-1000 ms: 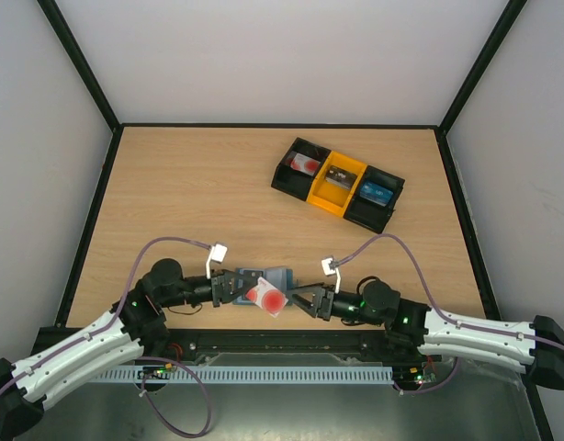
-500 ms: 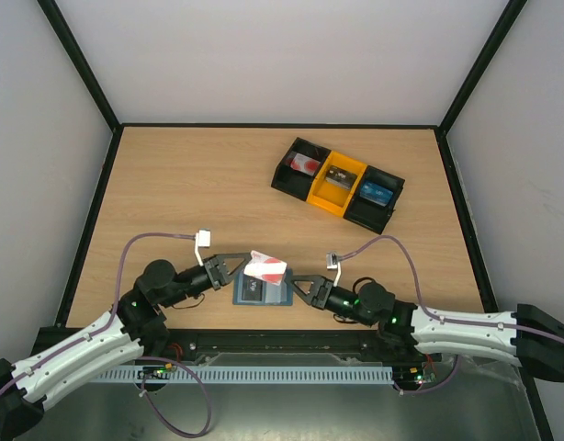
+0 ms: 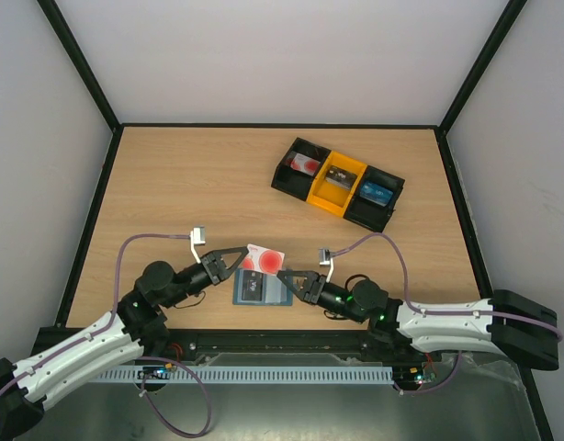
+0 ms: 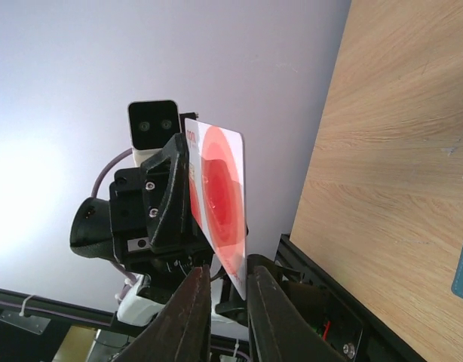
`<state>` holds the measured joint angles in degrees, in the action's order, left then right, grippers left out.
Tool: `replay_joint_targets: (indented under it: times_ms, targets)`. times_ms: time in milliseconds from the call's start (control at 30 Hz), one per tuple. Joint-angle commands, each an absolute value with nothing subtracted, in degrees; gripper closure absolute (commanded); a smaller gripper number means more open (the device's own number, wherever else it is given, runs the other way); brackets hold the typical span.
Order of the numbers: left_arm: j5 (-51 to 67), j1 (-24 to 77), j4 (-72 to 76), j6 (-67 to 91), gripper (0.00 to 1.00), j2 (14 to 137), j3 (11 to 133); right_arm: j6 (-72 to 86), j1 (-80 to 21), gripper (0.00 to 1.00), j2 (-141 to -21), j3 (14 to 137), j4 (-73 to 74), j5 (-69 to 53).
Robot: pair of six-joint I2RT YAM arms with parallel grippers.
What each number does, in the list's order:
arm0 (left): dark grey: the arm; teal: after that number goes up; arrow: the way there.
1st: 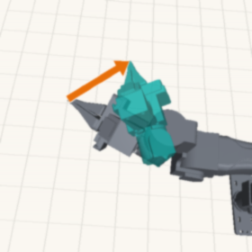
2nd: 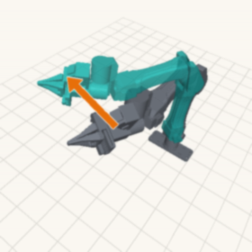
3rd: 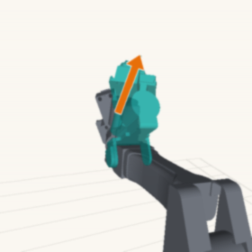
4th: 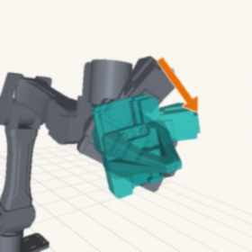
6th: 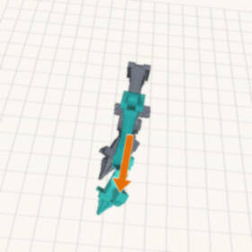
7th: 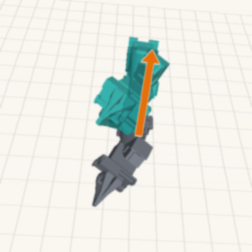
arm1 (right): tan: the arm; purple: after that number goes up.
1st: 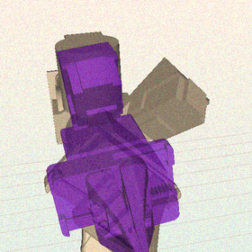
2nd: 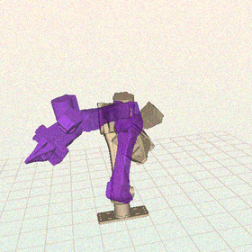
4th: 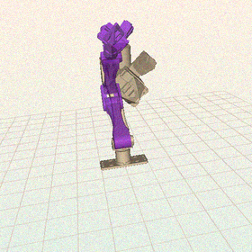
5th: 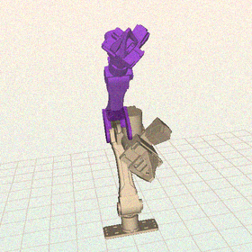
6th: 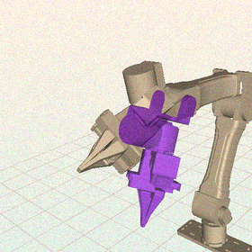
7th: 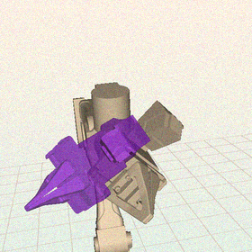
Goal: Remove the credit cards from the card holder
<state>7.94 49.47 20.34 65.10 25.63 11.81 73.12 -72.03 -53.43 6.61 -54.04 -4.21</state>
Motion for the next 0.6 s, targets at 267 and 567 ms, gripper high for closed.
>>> replay_joint_targets:
  times_ms: [267,567]
  targets:
    - [6.85,49.42,23.60,66.66,0.97,25.27,10.17,72.73,-72.33,0.94,-56.14,9.71,-59.21,-4.31]
    - [5.04,49.41,20.21,66.19,0.84,22.11,9.67,72.31,-72.33,0.98,-56.01,9.38,-57.08,-1.56]
